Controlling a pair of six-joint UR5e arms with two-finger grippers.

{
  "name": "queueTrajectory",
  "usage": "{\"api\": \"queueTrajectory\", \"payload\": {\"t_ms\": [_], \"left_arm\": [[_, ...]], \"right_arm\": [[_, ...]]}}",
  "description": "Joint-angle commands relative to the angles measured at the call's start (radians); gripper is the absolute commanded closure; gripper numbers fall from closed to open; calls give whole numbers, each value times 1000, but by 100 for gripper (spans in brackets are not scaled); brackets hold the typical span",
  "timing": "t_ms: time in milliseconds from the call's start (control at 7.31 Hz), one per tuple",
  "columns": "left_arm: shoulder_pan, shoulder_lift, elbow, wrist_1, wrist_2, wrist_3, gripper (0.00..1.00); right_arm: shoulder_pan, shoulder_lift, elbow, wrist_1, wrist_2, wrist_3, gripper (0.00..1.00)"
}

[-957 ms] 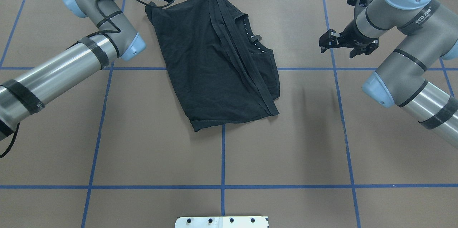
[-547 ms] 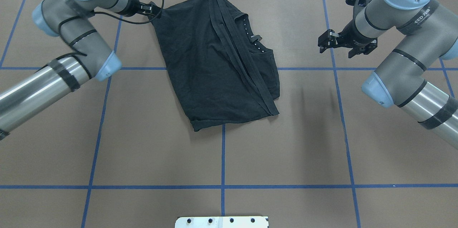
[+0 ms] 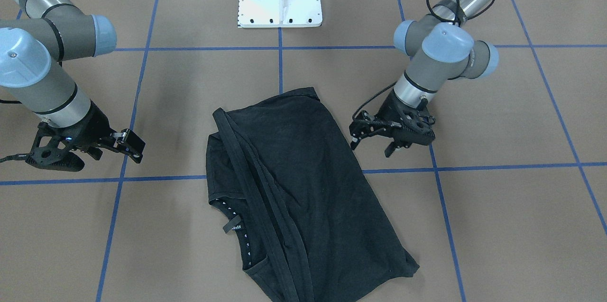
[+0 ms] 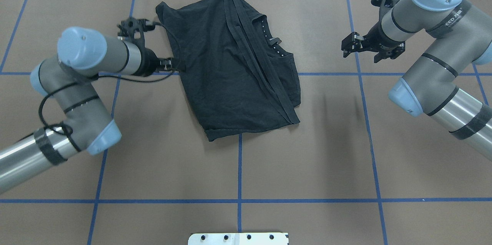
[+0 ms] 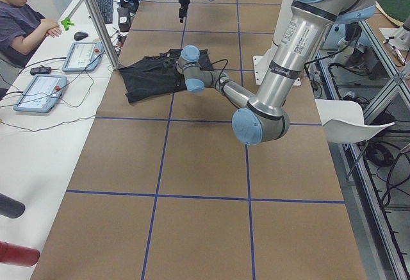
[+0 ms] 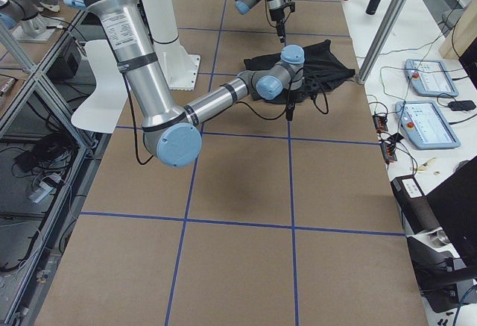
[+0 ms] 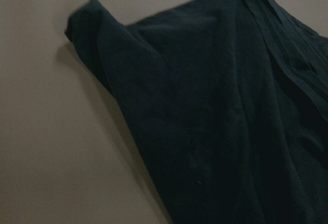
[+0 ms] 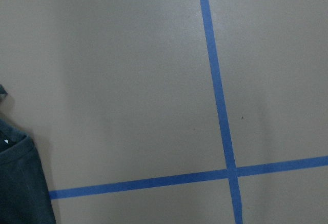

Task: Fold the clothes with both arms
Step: 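Release the shirt and move the left gripper to its near corner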

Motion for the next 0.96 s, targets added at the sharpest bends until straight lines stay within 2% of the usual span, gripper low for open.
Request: {"api": "queueTrajectory", "payload": {"t_ms": [0,137,273,547,684,820], "left_arm": [[124,71,-126,0,14,-282,0],[194,79,-126,0,82,-358,0],[222,73,-128,39,106,-387,0],[254,-13,-158,272,106,-426,1],[279,-47,-155,331,109,-427,3],[283,-47,-149,331,110,-426,10]], "right_arm": [[0,-1,0,1,-2,2,0],[0,-1,0,1,-2,3,0],[-2,-3,0,1,-4,3,0],[-2,-7,0,1,-5,3,0],[-2,-7,2,1,-5,3,0],[-2,-9,2,1,-5,3,0]]}}
